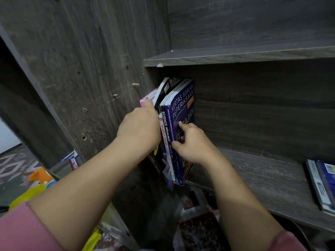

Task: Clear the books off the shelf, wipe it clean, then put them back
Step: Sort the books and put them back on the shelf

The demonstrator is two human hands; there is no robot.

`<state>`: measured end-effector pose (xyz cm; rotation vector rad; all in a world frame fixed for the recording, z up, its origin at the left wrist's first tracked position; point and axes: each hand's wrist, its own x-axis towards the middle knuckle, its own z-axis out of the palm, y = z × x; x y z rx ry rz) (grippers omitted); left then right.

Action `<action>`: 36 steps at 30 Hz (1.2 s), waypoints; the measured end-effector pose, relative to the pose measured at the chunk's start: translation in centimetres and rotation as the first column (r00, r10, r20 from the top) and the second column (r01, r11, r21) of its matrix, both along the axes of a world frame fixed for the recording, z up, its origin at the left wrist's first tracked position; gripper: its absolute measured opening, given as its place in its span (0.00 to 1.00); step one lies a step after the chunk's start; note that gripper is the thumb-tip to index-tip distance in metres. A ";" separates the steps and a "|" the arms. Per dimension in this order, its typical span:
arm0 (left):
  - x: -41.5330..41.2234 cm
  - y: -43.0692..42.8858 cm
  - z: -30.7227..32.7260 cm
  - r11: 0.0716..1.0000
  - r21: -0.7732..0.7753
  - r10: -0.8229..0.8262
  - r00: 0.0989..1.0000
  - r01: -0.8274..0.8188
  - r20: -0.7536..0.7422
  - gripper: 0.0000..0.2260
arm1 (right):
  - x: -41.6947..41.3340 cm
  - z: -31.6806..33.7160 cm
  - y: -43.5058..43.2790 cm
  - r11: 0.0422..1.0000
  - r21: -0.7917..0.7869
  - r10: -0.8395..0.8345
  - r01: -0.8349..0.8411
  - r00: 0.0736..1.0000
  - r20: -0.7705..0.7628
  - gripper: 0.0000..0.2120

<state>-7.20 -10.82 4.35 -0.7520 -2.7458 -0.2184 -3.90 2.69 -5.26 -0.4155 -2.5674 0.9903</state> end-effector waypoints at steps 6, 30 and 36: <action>1.9 -3.2 1.8 0.986 -0.160 0.033 0.997 -0.044 -0.072 0.17 | 0.2 0.9 -1.5 0.999 -0.038 0.026 -0.035 0.974 -0.223 0.44; 4.0 -8.0 4.1 0.945 -0.314 0.066 0.994 -0.089 -0.083 0.13 | -4.0 3.4 -3.9 0.955 0.162 -0.173 0.249 0.910 -0.377 0.21; 5.0 -7.8 4.9 0.926 -0.376 0.041 0.999 -0.040 -0.005 0.13 | -2.8 3.0 -2.7 0.957 -0.007 -0.263 0.290 0.859 -0.440 0.29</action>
